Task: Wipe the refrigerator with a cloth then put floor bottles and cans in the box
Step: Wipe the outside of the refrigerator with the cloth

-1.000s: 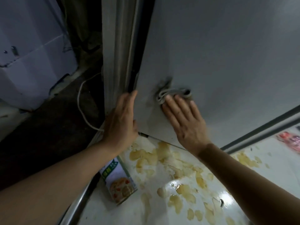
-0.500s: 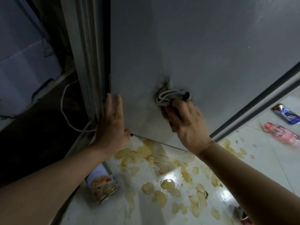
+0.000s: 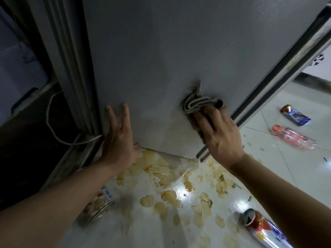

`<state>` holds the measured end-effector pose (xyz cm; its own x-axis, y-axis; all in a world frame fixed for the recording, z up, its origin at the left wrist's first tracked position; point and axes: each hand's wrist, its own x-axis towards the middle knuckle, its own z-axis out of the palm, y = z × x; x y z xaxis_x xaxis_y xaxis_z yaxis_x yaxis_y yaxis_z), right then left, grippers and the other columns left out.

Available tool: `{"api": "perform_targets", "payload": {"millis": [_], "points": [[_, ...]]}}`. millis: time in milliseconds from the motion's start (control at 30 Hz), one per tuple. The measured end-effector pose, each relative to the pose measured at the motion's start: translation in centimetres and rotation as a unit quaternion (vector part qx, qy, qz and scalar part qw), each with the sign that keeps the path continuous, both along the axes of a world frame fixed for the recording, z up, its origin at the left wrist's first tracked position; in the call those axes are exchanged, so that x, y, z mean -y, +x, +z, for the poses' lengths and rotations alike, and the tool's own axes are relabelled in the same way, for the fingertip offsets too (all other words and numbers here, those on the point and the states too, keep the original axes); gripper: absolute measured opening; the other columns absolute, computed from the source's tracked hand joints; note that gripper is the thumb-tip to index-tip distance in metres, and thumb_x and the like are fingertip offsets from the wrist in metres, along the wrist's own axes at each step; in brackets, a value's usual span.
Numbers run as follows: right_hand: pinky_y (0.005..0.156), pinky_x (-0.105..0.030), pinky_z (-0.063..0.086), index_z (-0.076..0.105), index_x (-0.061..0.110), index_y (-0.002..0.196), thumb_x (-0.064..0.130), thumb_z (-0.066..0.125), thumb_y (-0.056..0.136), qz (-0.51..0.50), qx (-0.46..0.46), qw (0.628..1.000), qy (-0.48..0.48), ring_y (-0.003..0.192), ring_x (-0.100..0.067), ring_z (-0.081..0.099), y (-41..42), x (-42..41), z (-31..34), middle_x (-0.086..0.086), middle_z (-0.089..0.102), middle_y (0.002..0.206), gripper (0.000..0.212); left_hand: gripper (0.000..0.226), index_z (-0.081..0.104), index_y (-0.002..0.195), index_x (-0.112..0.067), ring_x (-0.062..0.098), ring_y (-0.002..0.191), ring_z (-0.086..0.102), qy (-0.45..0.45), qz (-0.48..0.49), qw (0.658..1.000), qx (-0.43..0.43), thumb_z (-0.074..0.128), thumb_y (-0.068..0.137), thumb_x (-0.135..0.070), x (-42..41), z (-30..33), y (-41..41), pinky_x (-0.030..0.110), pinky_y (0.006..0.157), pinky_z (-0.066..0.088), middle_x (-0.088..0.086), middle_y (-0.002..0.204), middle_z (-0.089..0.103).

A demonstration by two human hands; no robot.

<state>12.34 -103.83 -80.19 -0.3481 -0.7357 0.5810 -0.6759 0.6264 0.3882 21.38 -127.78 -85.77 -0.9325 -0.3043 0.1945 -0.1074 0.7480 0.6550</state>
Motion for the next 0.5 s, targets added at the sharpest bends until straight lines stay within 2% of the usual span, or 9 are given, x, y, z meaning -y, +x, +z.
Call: {"api": "perform_targets", "payload": {"millis": [100,200,267,333,400,500], "points": [[0.077,-0.038,0.048,0.051,0.009,0.124,0.006,0.033,0.097,-0.012,0.031,0.998,0.057,0.088,-0.029,0.052,0.7,-0.9,-3.3,-0.014,0.049,0.118,0.033,0.109,-0.013,0.147,-0.017,0.034,0.144,-0.003,-0.009,0.017,1.000,-0.006,0.070,0.077,-0.009,-0.4,-0.3,-0.2,0.038,0.108,0.028,0.023,0.151,-0.026],[0.074,-0.037,0.054,0.064,0.012,0.113,0.008,0.034,0.089,-0.023,0.093,0.982,0.160,0.083,-0.026,0.058,1.7,-2.1,-7.2,-0.010,0.061,0.109,0.039,0.108,-0.014,0.147,-0.018,0.029,0.144,-0.008,-0.021,0.025,0.999,-0.010,0.067,0.076,-0.007,-0.4,-0.6,-0.4,0.038,0.109,0.026,0.023,0.152,-0.023],[0.075,-0.038,0.055,0.066,0.010,0.112,0.009,0.039,0.088,-0.051,0.140,0.972,0.183,0.082,-0.025,0.060,2.4,-2.2,-8.4,-0.010,0.063,0.105,0.035,0.109,-0.015,0.147,-0.018,0.028,0.144,-0.008,-0.026,0.024,0.999,-0.008,0.067,0.076,-0.005,-0.3,-0.7,-0.5,0.037,0.108,0.027,0.022,0.152,-0.022],[0.073,-0.038,0.055,0.068,0.008,0.107,0.009,0.037,0.089,-0.064,0.144,0.974,0.164,0.080,-0.026,0.061,2.6,-2.2,-8.0,-0.012,0.064,0.101,0.036,0.111,-0.016,0.147,-0.020,0.028,0.145,-0.004,-0.024,0.022,0.999,-0.006,0.068,0.075,-0.005,-0.3,-0.8,-0.5,0.037,0.107,0.029,0.022,0.152,-0.023],[0.070,-0.039,0.053,0.067,0.006,0.105,0.008,0.039,0.090,-0.078,0.107,0.984,0.119,0.081,-0.028,0.060,2.2,-2.6,-5.9,-0.015,0.062,0.100,0.032,0.111,-0.016,0.147,-0.022,0.031,0.145,0.004,-0.027,0.024,0.999,-0.006,0.068,0.076,-0.006,-0.3,-0.9,-0.5,0.039,0.105,0.032,0.021,0.153,-0.023],[0.068,-0.035,0.039,0.055,0.004,0.112,0.013,0.048,0.093,-0.097,0.047,0.994,0.027,0.085,-0.028,0.049,1.1,-4.2,-2.5,-0.017,0.052,0.108,0.023,0.108,-0.010,0.148,-0.024,0.037,0.143,0.009,-0.040,0.037,0.998,-0.014,0.069,0.076,-0.007,-0.2,-1.5,-0.3,0.044,0.102,0.035,0.020,0.154,-0.019]]}}
